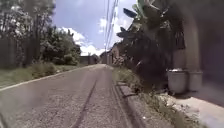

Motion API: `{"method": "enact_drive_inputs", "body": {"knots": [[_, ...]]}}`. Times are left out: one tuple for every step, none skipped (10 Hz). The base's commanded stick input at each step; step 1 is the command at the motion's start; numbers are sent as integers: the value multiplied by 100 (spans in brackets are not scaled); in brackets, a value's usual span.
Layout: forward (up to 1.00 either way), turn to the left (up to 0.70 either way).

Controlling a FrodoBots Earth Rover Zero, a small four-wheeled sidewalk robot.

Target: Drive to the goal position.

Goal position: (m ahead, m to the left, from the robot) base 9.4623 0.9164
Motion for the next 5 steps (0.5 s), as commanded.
{"method": "enact_drive_inputs", "body": {"knots": [[70,29],[70,1],[70,1],[70,1],[70,1]]}}
